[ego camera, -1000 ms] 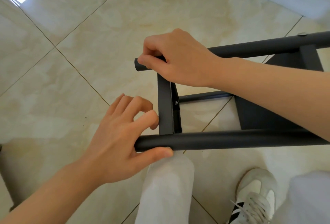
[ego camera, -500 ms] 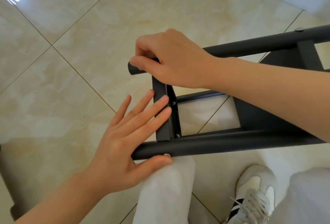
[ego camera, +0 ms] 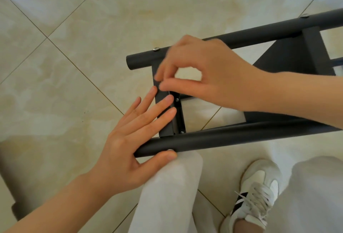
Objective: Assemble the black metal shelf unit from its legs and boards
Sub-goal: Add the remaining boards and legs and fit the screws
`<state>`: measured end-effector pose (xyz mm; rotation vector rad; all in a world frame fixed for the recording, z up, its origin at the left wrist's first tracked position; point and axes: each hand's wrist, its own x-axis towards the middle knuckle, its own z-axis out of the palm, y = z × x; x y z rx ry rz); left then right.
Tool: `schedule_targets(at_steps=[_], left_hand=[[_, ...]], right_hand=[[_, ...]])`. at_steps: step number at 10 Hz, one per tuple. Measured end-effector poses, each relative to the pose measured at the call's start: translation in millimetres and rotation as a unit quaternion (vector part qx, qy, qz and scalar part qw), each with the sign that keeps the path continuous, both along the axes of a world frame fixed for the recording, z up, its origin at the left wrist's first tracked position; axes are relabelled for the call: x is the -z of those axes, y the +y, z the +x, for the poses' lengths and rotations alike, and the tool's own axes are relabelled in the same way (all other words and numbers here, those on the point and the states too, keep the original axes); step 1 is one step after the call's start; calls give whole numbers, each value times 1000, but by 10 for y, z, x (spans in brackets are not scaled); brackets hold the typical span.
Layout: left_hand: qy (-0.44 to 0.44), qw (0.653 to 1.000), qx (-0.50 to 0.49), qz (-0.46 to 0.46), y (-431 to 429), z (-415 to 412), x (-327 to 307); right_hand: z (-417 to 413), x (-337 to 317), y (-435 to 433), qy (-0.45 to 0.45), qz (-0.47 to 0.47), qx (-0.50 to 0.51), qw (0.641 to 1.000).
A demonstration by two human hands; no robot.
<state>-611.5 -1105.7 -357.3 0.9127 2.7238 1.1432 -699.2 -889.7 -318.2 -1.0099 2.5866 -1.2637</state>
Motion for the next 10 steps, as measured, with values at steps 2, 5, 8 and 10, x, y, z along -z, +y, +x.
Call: schedule_targets(at_steps=[2,5,8,10], left_hand=[[-6,1000,10,9,-7,5,-10],[-10,1000,9,21,1,-5,-6],[-8,999,11,30,5,-14,3],[-4,999,12,32,13,-22,13]], right_hand=[[197,164,292,-258,-35,3,965],[71,324,-7,-472,3,-58,880],[101,357,-113,-498,4,-49,866],[95,339,-76,-544,-8,-51,837]])
